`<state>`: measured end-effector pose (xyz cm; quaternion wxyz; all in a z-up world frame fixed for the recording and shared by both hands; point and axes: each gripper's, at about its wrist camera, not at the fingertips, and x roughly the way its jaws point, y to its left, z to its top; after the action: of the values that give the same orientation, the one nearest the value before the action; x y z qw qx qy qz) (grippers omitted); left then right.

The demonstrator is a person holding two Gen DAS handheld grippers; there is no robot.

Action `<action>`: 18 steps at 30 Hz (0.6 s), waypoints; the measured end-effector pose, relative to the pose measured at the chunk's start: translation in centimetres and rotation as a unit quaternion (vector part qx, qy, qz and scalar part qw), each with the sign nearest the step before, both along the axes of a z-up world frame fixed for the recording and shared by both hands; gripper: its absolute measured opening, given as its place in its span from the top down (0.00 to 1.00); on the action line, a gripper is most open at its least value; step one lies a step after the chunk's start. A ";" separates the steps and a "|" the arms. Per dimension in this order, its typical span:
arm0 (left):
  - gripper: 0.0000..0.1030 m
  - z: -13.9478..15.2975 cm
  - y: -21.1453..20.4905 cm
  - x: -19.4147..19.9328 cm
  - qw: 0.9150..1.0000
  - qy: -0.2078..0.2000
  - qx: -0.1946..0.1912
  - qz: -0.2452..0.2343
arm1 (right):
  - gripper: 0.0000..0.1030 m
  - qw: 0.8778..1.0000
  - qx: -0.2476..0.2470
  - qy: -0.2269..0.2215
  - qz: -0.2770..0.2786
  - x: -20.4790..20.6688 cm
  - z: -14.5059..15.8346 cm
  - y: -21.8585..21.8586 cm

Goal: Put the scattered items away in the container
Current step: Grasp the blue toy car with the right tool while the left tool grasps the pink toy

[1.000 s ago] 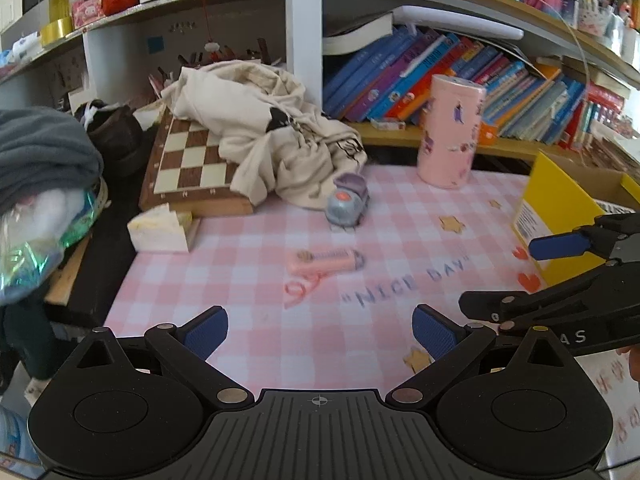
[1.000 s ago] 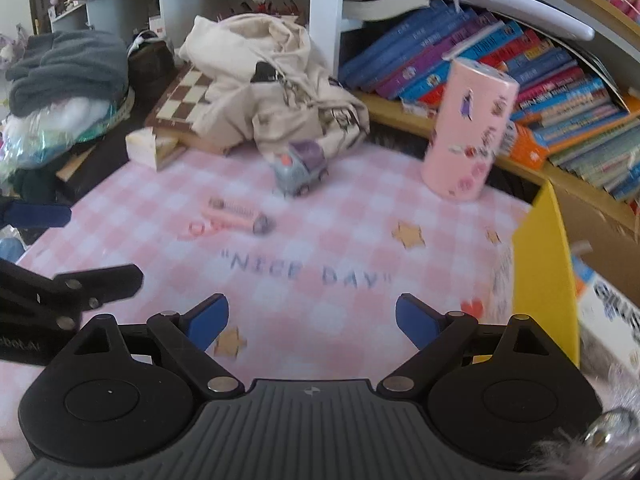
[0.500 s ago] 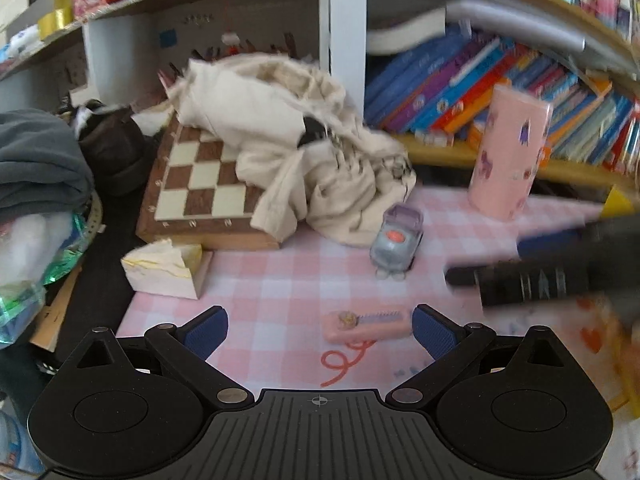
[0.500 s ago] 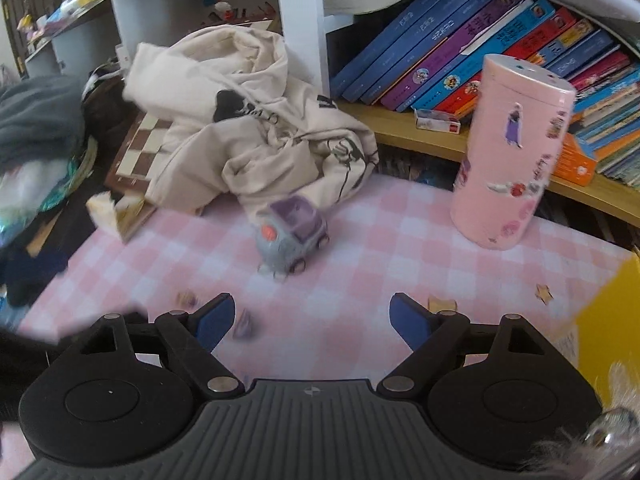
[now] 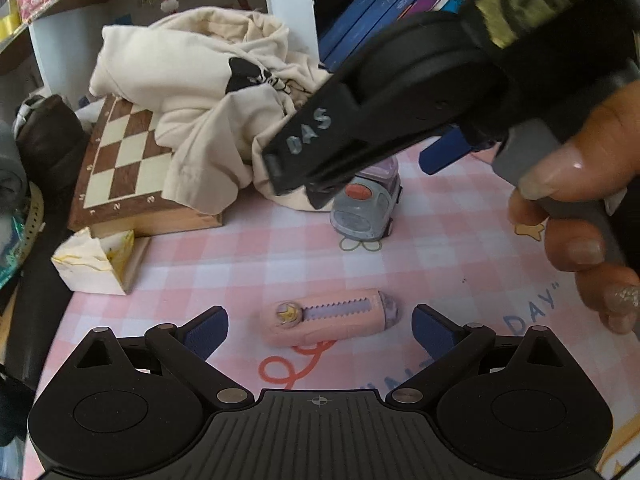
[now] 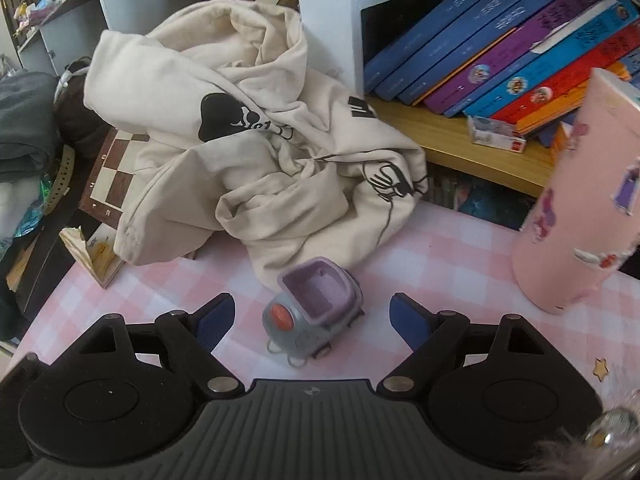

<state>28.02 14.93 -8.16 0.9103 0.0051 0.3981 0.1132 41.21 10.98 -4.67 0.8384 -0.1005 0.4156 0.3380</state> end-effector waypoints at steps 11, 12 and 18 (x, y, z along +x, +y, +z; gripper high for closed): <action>0.09 -0.7 0.6 0.1 0.999 -0.016 -0.035 0.021 | 0.20 1.000 -0.018 0.005 0.001 0.9 -1.7 0.9; 0.10 -0.7 0.6 0.1 0.999 -0.017 -0.036 0.021 | 0.20 1.000 -0.021 0.005 0.002 1.0 -2.0 1.0; 0.23 -0.6 0.7 0.0 0.999 -0.021 -0.037 0.013 | 0.35 1.000 -0.027 0.004 0.004 1.3 -2.8 0.9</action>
<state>28.07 15.67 -8.71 0.9165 -0.0358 0.3829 0.1102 42.50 11.91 -7.47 0.8324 -0.1233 0.4273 0.3306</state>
